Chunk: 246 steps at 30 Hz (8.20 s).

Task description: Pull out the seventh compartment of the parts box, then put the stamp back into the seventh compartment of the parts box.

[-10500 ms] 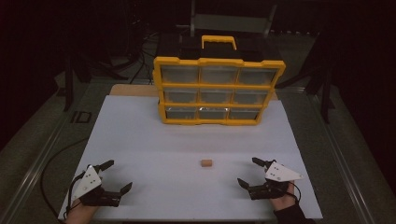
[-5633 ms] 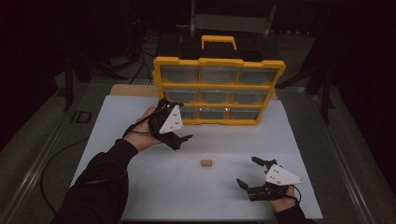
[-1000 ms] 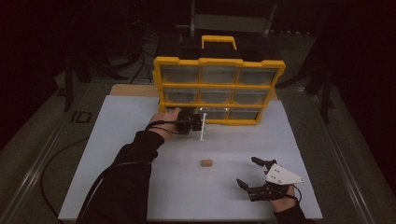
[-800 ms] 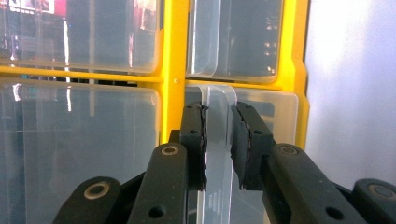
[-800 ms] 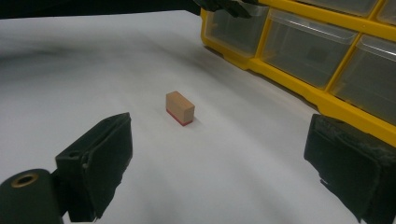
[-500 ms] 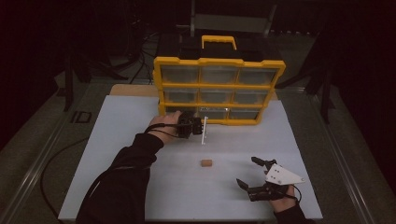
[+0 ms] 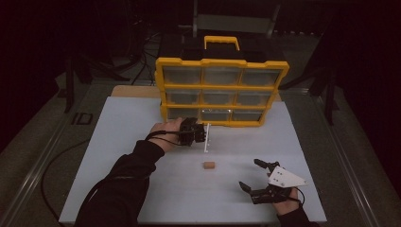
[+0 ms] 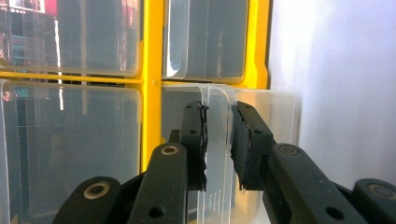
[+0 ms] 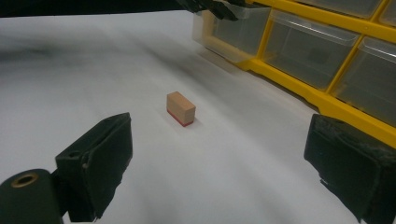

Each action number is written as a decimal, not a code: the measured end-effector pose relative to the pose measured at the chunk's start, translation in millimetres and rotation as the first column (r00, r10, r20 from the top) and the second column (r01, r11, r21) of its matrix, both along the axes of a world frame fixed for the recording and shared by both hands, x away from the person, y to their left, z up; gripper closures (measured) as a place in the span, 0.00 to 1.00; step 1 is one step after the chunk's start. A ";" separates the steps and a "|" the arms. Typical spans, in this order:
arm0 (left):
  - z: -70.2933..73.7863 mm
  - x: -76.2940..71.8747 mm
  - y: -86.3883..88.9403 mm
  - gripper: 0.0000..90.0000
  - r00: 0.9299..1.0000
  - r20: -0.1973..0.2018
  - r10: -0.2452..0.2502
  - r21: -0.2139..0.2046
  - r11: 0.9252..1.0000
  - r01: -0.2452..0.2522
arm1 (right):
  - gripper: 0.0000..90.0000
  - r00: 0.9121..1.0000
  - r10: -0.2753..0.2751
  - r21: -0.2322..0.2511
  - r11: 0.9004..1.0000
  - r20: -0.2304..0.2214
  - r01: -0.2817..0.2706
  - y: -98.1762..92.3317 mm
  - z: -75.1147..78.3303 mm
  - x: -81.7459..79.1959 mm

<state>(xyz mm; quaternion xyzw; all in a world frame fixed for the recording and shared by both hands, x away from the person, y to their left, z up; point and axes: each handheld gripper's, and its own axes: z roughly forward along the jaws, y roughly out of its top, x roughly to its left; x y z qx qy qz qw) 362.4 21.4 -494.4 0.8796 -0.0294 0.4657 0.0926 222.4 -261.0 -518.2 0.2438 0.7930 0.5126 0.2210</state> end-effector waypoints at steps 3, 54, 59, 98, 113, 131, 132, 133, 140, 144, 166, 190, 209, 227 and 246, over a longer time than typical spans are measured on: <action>0.7 -4.6 0.0 0.84 1.000 -0.001 -0.001 -0.004 1.000 0.001 | 0.09 1.000 0.001 -0.001 1.000 -0.002 -0.001 0.2 0.1 -0.2; 3.9 -28.0 4.5 0.83 0.995 -0.074 -0.067 -0.019 0.998 0.066 | 0.09 1.000 0.002 -0.013 1.000 0.002 -0.002 1.9 0.9 -1.1; 9.2 -24.7 9.1 0.81 0.991 -0.116 -0.066 -0.043 0.997 0.061 | 0.09 1.000 0.003 -0.011 1.000 0.003 -0.003 1.6 0.9 -0.9; 41.7 -40.5 118.2 0.00 0.820 -0.509 -0.263 -0.705 0.674 -0.222 | 0.09 1.000 -0.003 -0.011 1.000 0.006 0.003 1.7 1.0 -0.4; 14.8 -73.1 148.7 0.00 0.804 -0.549 -0.230 -0.678 0.685 -0.267 | 0.09 1.000 0.000 -0.014 1.000 0.001 0.000 3.2 0.9 -0.6; -20.1 -95.8 181.7 0.00 0.785 -0.577 -0.224 -0.702 0.628 -0.336 | 0.09 1.000 -0.003 -0.018 1.000 -0.002 0.003 3.3 0.9 -0.8; -21.2 -96.7 184.1 0.00 0.784 -0.578 -0.226 -0.705 0.622 -0.341 | 0.09 1.000 -0.003 -0.017 1.000 -0.002 0.003 3.5 0.8 -0.8; -22.2 -97.8 186.9 0.00 0.786 -0.578 -0.221 -0.705 0.620 -0.344 | 0.09 1.000 -0.003 -0.017 1.000 -0.001 0.003 3.6 0.8 -0.8; -29.0 -104.5 206.3 0.00 0.797 -0.579 -0.172 -0.710 0.587 -0.389 | 0.09 1.000 -0.001 -0.022 1.000 0.007 0.001 3.2 0.8 -0.5; -30.1 -109.4 214.8 0.00 0.803 -0.573 -0.164 -0.720 0.569 -0.398 | 0.09 1.000 0.000 -0.022 1.000 0.007 0.001 3.2 0.7 -0.6; -50.0 -119.1 232.1 0.00 0.806 -0.578 -0.132 -0.741 0.498 -0.450 | 0.09 1.000 0.003 -0.022 1.000 0.014 -0.003 3.2 1.1 -1.2; -49.3 -119.4 230.7 0.00 0.804 -0.576 -0.149 -0.744 0.503 -0.440 | 0.09 1.000 0.000 -0.020 1.000 0.007 0.000 3.9 0.8 -0.9; -42.7 -117.0 225.4 0.00 0.787 -0.589 -0.182 -0.740 0.512 -0.436 | 0.09 1.000 -0.002 -0.021 1.000 0.011 0.002 4.0 1.0 -1.1; 4.9 -99.7 200.4 0.00 0.782 -0.562 -0.271 -0.757 0.549 -0.354 | 0.09 1.000 -0.009 -0.021 1.000 0.015 0.009 4.4 2.4 -2.0; 55.4 -71.5 172.8 0.00 0.783 -0.517 -0.346 -0.769 0.590 -0.247 | 0.09 1.000 -0.009 -0.020 1.000 0.019 0.009 4.0 2.5 -1.8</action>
